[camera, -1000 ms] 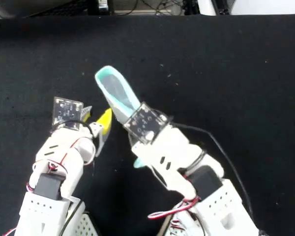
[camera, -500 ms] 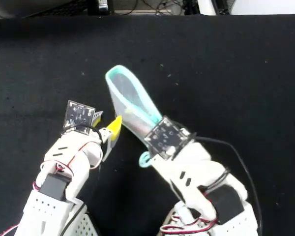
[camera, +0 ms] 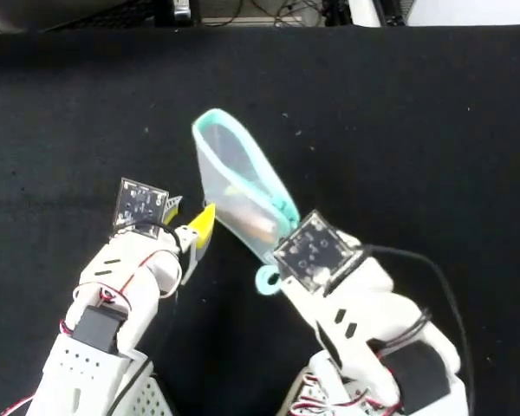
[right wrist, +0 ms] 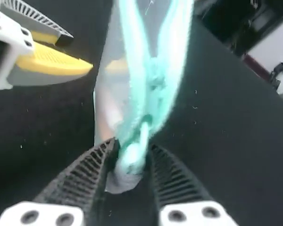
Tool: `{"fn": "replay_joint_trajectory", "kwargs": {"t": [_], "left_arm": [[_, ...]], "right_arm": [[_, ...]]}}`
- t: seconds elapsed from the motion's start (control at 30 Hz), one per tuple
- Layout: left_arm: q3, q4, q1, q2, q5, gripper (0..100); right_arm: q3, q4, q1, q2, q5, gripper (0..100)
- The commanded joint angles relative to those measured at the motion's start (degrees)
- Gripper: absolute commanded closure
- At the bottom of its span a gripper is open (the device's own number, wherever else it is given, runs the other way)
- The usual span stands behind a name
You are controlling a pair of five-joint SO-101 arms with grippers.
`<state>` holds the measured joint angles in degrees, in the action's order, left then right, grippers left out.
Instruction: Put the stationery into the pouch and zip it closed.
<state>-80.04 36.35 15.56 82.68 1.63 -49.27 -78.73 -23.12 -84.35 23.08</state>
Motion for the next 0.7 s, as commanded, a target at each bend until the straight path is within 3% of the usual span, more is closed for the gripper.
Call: {"fn": "replay_joint_trajectory", "kwargs": {"t": [0.0,0.33,0.6,0.67], "left_arm": [[0.75,-1.14,0.57,0.0,0.18,81],[0.75,-1.14,0.57,0.0,0.09,81],[1.45,-0.7,0.57,0.44,0.0,81],[3.91,2.9,0.66,0.44,-0.09,81]], "right_arm": [[6.29,-2.64,1.05,0.48,0.62,95.3],[6.29,-2.2,0.97,0.31,0.7,98.7],[4.09,16.97,1.05,8.66,-2.02,98.7],[4.26,20.75,0.88,13.32,-2.2,98.7]]}}
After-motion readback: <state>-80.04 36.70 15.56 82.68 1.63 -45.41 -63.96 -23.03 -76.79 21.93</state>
